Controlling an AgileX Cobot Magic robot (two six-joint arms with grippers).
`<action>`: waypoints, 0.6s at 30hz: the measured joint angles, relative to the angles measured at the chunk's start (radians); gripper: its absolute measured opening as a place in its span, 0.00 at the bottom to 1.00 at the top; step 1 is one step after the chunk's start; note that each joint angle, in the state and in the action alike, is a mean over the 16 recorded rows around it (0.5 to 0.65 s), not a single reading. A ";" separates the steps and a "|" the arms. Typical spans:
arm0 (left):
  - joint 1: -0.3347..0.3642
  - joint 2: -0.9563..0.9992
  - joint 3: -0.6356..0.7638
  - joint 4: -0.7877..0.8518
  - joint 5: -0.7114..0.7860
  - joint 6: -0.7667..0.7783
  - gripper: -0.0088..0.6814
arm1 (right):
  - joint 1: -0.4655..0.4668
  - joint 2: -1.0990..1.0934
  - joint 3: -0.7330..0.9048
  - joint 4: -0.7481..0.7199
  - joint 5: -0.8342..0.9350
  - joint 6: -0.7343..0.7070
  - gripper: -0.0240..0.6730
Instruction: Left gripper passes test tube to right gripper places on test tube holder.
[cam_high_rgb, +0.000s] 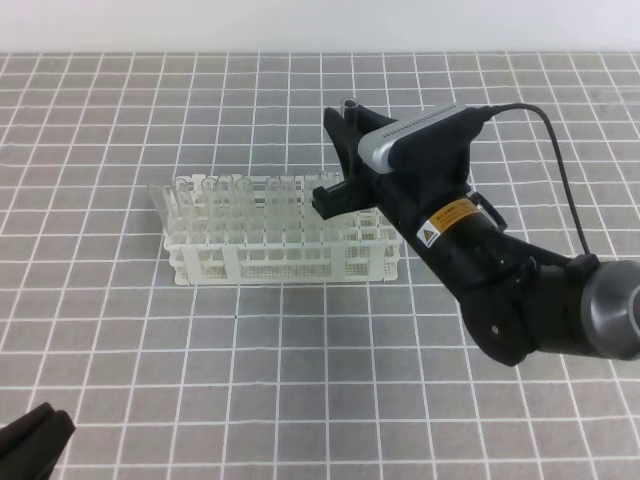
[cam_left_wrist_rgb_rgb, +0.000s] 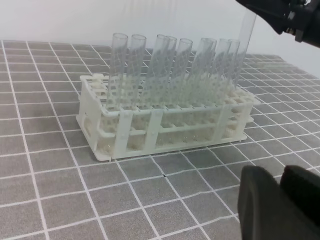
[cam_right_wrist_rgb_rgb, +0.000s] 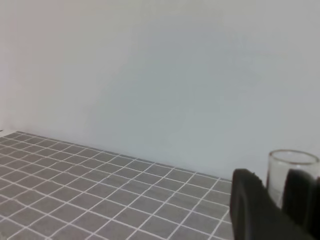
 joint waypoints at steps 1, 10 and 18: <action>0.000 0.000 -0.001 0.000 0.001 0.000 0.02 | -0.002 -0.002 0.003 -0.002 -0.002 0.002 0.05; 0.000 -0.001 -0.001 0.000 0.002 0.000 0.02 | -0.019 -0.028 0.039 -0.028 -0.027 0.036 0.05; 0.000 0.001 0.003 0.001 0.004 0.000 0.02 | -0.024 -0.033 0.059 -0.053 -0.047 0.069 0.05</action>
